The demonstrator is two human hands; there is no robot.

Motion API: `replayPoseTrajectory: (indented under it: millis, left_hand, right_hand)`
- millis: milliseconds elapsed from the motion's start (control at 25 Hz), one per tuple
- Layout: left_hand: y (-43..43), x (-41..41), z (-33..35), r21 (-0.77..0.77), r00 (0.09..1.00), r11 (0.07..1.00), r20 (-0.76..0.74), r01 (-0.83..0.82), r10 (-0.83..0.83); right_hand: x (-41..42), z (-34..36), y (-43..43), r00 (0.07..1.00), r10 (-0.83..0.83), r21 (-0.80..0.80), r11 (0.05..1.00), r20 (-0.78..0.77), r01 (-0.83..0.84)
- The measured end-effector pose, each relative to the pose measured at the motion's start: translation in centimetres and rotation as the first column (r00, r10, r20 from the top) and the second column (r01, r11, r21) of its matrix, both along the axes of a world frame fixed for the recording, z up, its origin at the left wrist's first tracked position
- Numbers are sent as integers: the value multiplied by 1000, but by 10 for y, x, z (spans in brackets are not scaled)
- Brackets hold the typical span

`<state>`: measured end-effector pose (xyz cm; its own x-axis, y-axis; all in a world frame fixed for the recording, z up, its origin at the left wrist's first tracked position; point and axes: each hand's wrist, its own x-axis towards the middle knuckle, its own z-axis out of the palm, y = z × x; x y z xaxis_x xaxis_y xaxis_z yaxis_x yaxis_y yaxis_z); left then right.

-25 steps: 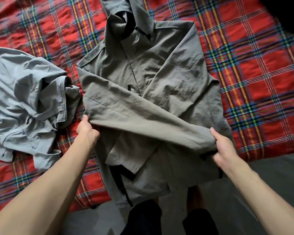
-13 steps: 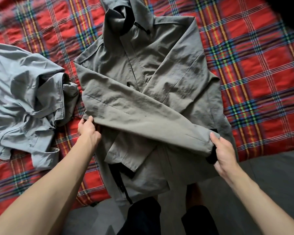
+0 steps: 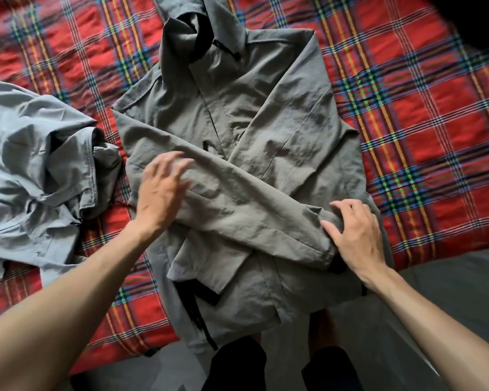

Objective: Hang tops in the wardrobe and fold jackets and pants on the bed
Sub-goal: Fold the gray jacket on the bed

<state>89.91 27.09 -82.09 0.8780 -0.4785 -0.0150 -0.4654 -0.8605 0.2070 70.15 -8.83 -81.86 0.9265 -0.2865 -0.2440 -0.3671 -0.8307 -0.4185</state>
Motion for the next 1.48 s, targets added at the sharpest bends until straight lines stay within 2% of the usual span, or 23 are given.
replayPoseTrajectory:
  millis: [40,120,200,240,280,320,360,400,520,640,720,800,840,880,920,960,1040,1080,1160,1240,1320,1400,1480]
  left_hand:
    - [-25,15,3,-14,974,977,-82,211,-212]
    - [-83,41,11,27,837,869,-287,494,-466]
    - [-127,54,14,162,691,710,-451,686,-565]
    - [-139,58,13,193,649,662,-516,724,-559]
    - [-144,62,10,176,630,672,-572,720,-525]
    - [-143,67,9,132,635,732,-615,668,-468]
    - [-141,71,7,103,652,786,-630,609,-423]
    - [-138,72,7,98,681,812,-607,575,-408]
    - [-133,56,2,108,791,829,-387,549,-473]
    - [-120,24,-8,62,920,927,-159,370,-357]
    - [-105,4,-11,30,965,966,-68,255,-253]
    - [-89,-15,-16,65,977,975,-31,214,-212]
    - [-82,-24,-19,92,981,977,-49,194,-190]
    - [-75,-31,-24,119,984,978,-76,169,-161]
    - [-68,-37,-30,149,987,979,-102,141,-127]
    - [-62,-40,-36,182,988,976,-126,116,-94]
    - [-52,-40,-47,243,986,967,-161,83,-44]
    - [-46,-37,-52,261,984,962,-178,75,-28]
    - [-40,-33,-58,275,981,958,-194,78,-24]
    - [-31,-29,-57,244,983,967,-180,73,-29]
    - [-20,-30,-52,181,992,984,-121,-7,29]
    - [16,-26,-43,136,975,969,-55,-204,213]
    - [50,-23,-44,152,939,936,-87,-317,333]
  right_hand:
    - [-3,1,0,998,-56,48,997,-3,56]
    - [-6,0,-1,991,-133,114,984,-16,134]
    - [-2,1,-1,977,-203,148,966,-59,209]
    - [1,1,-3,958,-263,231,931,-113,283]
    - [5,4,-6,914,-348,378,833,-209,403]
    - [10,9,-6,837,-437,557,626,-328,546]
    - [12,10,-8,751,-502,626,433,-430,648]
    - [13,11,-10,692,-527,623,341,-493,704]
    - [8,5,-13,747,-577,401,631,-330,664]
    - [1,6,0,811,-533,384,715,-243,585]
    - [-5,4,1,805,-544,313,741,-238,594]
    - [-2,4,1,846,-528,57,845,-72,532]
    - [2,5,6,902,-427,-87,898,58,431]
    - [10,5,16,943,-275,-146,942,189,304]
    - [20,4,32,958,-93,-136,982,270,133]
    - [30,-3,51,951,95,-112,992,294,-65]
    - [40,-27,78,908,383,-170,919,171,-356]
    - [43,-42,79,909,411,-223,894,63,-389]
    - [38,-60,65,958,262,-283,916,-113,-284]
    - [37,-59,58,984,158,-347,921,-80,-176]
    - [55,-43,73,974,220,-317,929,54,-192]
    - [100,-30,121,891,425,-229,894,163,-384]
    - [144,-35,158,765,623,-216,779,162,-588]
